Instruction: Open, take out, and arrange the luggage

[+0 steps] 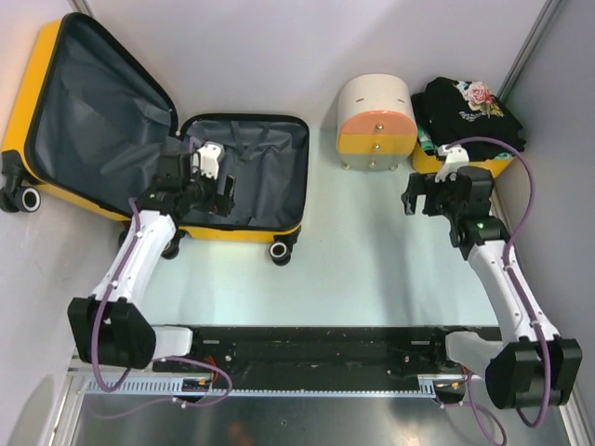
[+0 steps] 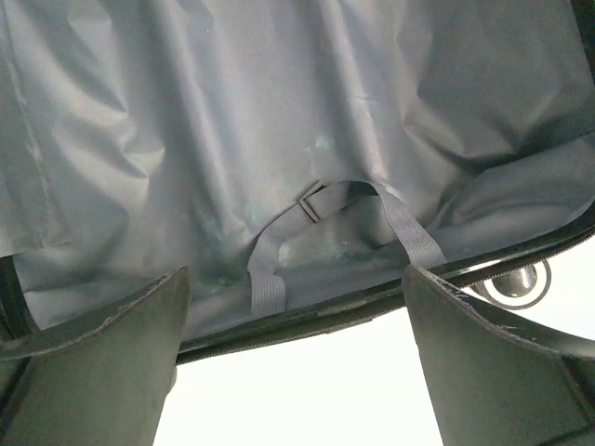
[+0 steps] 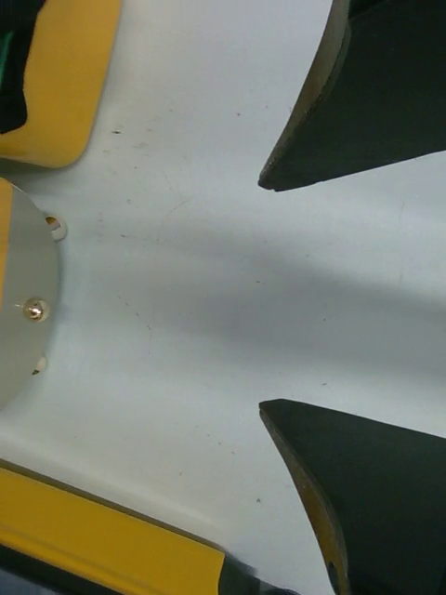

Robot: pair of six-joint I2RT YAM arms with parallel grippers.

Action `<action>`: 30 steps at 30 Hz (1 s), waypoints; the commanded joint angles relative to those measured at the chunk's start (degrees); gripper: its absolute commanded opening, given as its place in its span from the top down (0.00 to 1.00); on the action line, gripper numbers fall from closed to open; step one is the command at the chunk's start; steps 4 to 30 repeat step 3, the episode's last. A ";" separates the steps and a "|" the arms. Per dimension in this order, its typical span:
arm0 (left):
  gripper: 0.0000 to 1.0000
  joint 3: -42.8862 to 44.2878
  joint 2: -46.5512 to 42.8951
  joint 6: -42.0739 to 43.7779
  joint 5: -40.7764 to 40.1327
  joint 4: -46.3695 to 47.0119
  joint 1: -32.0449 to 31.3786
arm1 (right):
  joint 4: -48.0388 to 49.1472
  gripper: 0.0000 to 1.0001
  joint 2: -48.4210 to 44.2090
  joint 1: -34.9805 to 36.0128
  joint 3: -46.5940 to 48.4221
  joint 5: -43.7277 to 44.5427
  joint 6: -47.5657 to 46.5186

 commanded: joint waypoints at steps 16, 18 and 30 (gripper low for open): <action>0.00 -3.33 -5.54 -2.41 -3.79 8.51 -0.99 | 1.85 0.00 -6.22 0.67 -0.30 2.38 -0.96; 0.00 -3.33 -5.54 -2.41 -3.79 8.51 -0.99 | 1.85 0.00 -6.22 0.67 -0.30 2.38 -0.96; 0.00 -3.33 -5.54 -2.41 -3.79 8.51 -0.99 | 1.85 0.00 -6.22 0.67 -0.30 2.38 -0.96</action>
